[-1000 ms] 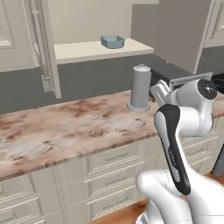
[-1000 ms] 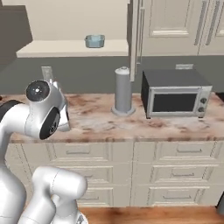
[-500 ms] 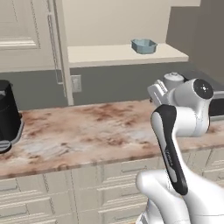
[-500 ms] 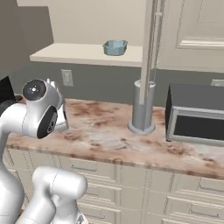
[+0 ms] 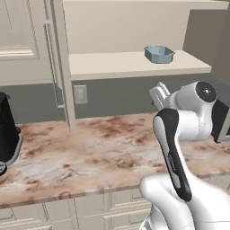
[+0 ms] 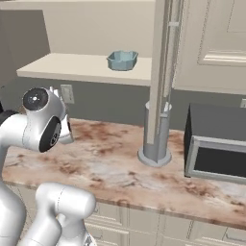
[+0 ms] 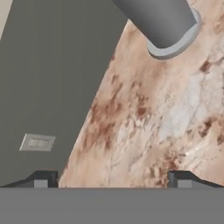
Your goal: Retrieve the tupperware and aluminum foil from the cabinet and place them on the dining counter near the plate with lemons to prepare for storing leftovers.
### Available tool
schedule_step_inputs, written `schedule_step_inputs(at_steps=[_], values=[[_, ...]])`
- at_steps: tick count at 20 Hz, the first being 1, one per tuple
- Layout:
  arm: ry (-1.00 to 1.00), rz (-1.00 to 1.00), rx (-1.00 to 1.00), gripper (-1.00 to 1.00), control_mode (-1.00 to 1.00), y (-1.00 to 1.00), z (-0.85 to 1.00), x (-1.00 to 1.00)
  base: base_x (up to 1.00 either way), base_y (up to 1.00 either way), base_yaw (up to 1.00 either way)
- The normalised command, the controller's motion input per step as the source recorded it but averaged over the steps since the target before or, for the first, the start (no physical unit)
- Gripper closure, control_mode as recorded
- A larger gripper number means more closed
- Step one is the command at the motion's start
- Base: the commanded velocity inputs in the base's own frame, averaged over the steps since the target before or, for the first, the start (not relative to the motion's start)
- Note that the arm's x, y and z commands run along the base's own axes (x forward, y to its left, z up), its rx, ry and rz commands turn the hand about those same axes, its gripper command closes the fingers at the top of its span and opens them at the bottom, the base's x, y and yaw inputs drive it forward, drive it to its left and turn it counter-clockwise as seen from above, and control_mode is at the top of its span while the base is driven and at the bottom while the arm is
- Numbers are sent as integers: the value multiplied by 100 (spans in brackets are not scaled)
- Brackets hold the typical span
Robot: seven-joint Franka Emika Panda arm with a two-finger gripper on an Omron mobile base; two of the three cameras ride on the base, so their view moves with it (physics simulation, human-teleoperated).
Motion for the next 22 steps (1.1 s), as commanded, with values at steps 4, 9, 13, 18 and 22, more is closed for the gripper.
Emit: schedule_step_inputs(at_steps=[4, 9, 13, 18, 22], values=[[0, 0, 0, -100, 100, 0, 0, 0, 57, -9, -11], [-16, -18, 0, -100, -100, -3, 21, 17, 7, 0, -4], [-7, -17, 0, -100, -100, -18, 62, 24, 0, 0, 0], [1, -3, 1, -100, -100, -31, 58, 16, 0, 0, 0], [4, 0, -1, -100, -100, -40, 53, 0, 0, 0, 0]])
